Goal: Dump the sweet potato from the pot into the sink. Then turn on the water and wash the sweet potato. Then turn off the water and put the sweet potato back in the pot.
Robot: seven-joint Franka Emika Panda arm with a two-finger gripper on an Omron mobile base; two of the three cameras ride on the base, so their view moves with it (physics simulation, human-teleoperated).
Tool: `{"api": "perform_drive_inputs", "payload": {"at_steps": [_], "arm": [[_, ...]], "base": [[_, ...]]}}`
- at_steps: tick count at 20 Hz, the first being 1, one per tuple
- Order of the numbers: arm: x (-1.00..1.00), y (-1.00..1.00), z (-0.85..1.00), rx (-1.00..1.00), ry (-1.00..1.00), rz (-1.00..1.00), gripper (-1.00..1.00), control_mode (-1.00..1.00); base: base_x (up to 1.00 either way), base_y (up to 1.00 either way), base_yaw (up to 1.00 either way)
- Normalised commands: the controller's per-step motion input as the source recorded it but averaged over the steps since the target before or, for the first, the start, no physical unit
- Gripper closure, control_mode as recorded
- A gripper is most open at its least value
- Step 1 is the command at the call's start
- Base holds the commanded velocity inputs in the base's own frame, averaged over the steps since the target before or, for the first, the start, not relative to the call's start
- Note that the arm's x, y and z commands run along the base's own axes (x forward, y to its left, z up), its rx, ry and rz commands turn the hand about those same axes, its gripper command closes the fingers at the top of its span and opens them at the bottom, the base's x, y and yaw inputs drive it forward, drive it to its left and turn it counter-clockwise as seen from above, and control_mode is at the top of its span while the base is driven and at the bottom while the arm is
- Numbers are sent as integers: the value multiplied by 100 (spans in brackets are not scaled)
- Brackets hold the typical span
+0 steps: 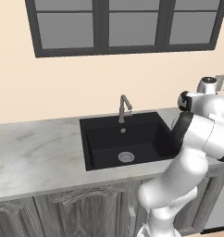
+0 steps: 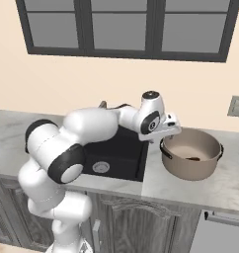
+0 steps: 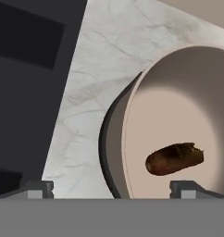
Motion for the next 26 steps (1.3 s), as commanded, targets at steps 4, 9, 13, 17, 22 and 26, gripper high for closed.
{"api": "perform_drive_inputs", "payload": {"at_steps": [4, 9, 13, 17, 22, 26], "arm": [[14, -18, -22, 2, 0, 0, -100, -100], [4, -8, -26, 5, 0, 0, -100, -100], [0, 0, -30, 4, 0, -1, -100, -100], [4, 0, -38, 1, 0, -2, -100, -100], [19, 0, -47, 0, 0, -2, 100, -100], [17, 0, -43, 0, 0, -2, 100, -100]], "base": [[0, 0, 0], [0, 0, 0], [0, 0, 0], [0, 0, 0], [0, 0, 0], [0, 0, 0]]}}
